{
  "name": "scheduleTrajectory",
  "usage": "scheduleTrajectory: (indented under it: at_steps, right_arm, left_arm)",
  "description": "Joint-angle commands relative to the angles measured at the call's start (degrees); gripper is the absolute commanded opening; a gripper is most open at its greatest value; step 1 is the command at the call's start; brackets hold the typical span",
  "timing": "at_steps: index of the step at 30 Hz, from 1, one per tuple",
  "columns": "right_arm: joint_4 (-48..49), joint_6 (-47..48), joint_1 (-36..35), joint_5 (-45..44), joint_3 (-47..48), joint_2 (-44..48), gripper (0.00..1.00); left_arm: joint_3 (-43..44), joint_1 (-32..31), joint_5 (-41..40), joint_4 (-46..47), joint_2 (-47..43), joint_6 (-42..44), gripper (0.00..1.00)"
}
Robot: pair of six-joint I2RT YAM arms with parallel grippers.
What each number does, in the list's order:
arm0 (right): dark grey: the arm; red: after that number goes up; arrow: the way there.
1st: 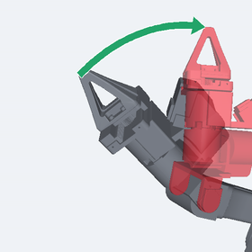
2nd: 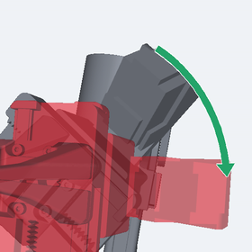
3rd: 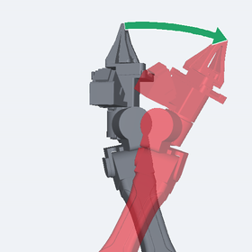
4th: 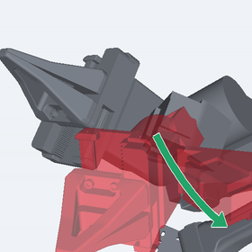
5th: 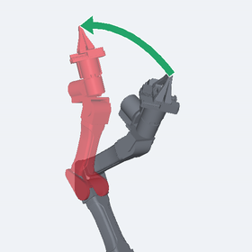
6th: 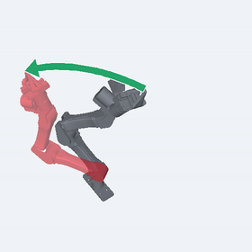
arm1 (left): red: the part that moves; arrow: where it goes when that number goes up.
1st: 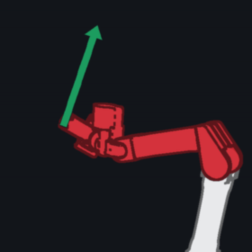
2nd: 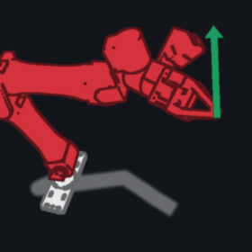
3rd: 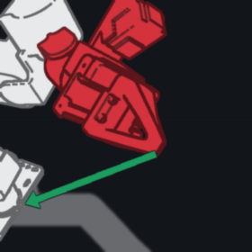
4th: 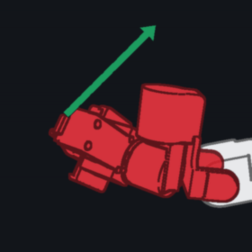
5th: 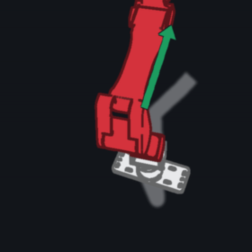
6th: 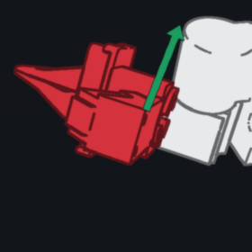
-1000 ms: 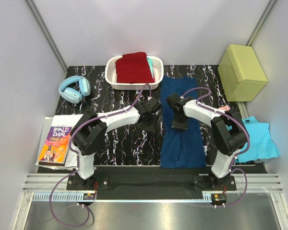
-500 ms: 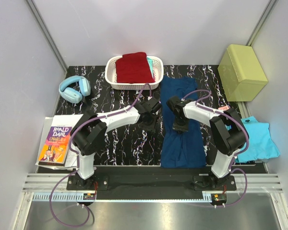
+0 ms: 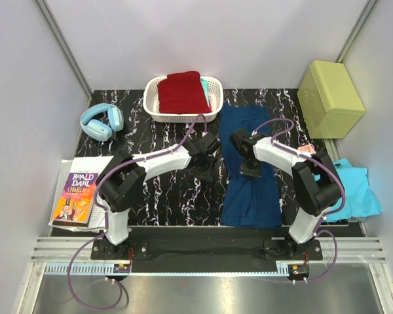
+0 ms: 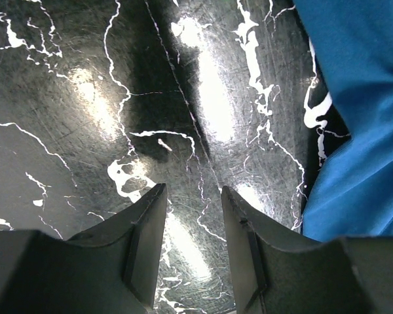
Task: Fold and stack the t-shirts
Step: Grab the bottom of the folded rectangular tshirt with both arms
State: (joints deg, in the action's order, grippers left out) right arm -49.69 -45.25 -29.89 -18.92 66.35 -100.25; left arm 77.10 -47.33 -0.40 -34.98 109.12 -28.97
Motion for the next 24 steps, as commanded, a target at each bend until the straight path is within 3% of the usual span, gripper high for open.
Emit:
scheduleTrajectory:
  at_steps: [1,9,18,24]
  right_arm:
    - [-1.64,-0.27,1.59,-2.53,1.59,-0.64,0.0]
    - [-0.14,0.25,1.59,-1.04,0.18,-1.35,0.0]
    - [-0.14,1.13,1.59,0.11,0.36,-0.83,0.0]
    - [-0.32,1.66,1.5,0.2,1.68,-1.44,0.0]
  left_arm:
    - [2.35,0.22,2.51,1.41,0.39,0.14,0.43]
    - [8.23,-1.62,5.59,2.2,4.43,-0.73,0.42]
    - [22.38,-1.8,6.64,2.2,11.2,-0.74,0.46]
    - [16.8,-2.33,7.87,3.33,9.45,-1.35,0.47]
